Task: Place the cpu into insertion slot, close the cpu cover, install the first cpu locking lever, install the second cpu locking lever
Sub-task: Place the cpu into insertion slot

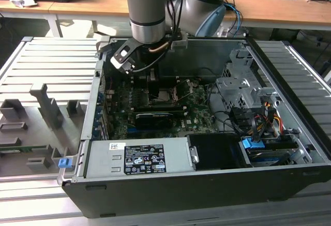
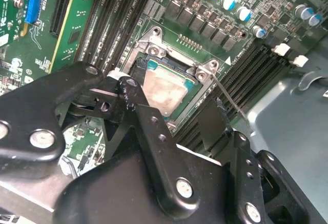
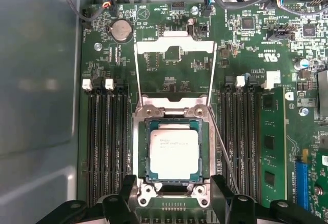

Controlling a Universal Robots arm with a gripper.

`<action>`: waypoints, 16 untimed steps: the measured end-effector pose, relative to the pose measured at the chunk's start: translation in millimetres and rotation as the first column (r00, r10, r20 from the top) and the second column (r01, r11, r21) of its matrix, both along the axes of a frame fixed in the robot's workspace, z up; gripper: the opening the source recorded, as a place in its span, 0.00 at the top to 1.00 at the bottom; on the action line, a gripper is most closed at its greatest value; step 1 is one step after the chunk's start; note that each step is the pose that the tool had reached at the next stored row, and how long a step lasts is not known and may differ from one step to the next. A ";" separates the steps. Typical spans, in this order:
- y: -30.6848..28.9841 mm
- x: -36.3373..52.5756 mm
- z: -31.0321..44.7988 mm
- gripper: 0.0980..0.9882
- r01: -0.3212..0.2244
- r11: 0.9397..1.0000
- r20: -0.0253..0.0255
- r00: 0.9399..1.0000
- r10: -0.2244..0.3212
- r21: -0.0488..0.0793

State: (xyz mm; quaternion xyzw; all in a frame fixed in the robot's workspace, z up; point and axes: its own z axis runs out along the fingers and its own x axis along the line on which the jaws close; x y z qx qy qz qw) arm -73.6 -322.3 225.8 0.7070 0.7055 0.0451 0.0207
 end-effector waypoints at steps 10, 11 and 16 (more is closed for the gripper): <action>0.0 -10.3 -0.2 0.35 0.000 1.000 0.000 1.000 0.000 0.006; 0.0 -11.1 -0.3 0.35 0.000 1.000 0.000 1.000 0.000 0.006; 0.0 -6.2 -2.1 0.35 0.000 1.000 -0.005 1.000 0.000 0.006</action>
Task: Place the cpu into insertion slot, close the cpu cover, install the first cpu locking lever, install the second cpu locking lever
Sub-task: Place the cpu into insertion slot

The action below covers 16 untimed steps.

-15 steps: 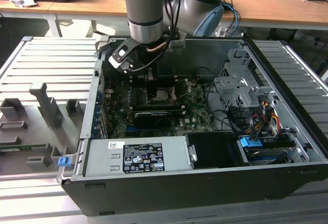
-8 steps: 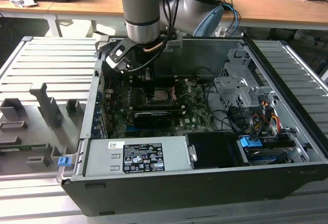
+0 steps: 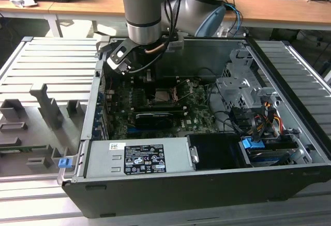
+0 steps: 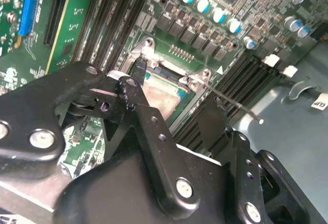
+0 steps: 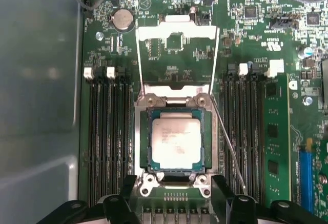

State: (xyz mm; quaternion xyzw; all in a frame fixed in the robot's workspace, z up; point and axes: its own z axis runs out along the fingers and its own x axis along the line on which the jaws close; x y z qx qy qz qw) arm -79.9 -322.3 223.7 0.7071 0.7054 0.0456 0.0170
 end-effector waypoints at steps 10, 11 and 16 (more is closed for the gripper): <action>0.0 14.6 3.8 0.35 0.000 1.000 -0.018 1.000 0.000 0.001; 0.1 15.5 3.9 0.35 0.000 1.000 -0.020 1.000 0.000 0.001; 0.0 26.1 4.1 0.58 0.000 1.000 -0.040 0.999 0.000 0.001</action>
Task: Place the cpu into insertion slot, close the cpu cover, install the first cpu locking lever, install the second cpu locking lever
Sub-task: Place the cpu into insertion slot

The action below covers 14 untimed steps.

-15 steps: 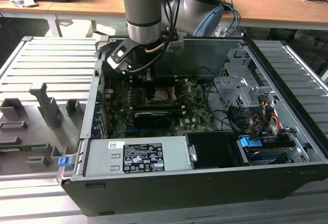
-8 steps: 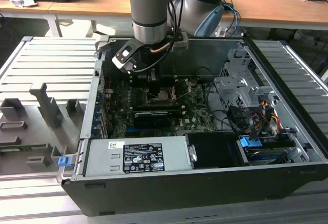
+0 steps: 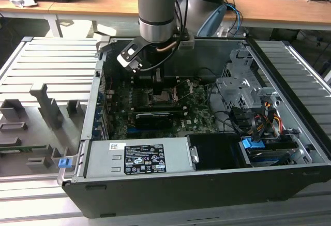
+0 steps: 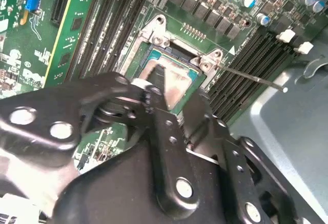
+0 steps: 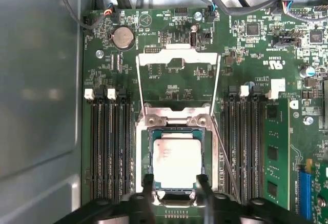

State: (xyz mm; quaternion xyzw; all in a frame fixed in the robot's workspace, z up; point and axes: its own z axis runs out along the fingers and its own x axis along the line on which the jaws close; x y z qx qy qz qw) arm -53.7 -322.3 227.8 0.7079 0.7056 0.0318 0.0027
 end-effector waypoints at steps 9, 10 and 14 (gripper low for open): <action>0.0 14.0 0.0 0.99 -0.025 1.000 -0.011 1.000 0.025 0.000; 0.0 14.1 0.0 0.99 -0.025 1.000 -0.011 1.000 0.025 0.000; 0.0 16.2 0.0 0.99 -0.026 1.000 -0.013 1.000 0.026 0.000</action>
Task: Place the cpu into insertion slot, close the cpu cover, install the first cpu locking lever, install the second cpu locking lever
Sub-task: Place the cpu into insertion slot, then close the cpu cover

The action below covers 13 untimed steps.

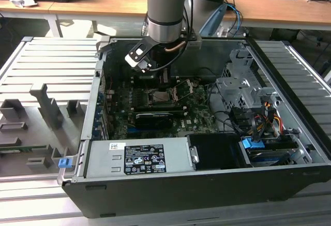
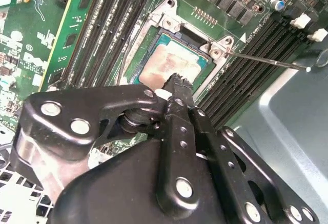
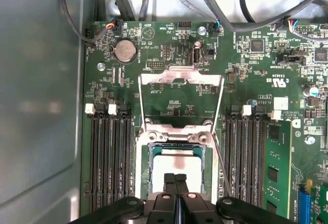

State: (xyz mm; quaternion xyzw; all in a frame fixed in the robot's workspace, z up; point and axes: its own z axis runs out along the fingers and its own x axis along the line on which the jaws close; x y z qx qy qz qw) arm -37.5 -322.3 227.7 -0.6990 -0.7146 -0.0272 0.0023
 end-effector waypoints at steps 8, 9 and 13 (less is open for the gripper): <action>0.0 1.7 2.8 0.99 0.000 1.000 -0.001 1.000 0.000 0.000; 0.0 1.8 3.0 0.99 0.000 1.000 -0.001 1.000 0.000 0.000; 0.0 1.8 3.3 0.99 0.000 1.000 -0.001 1.000 0.000 0.000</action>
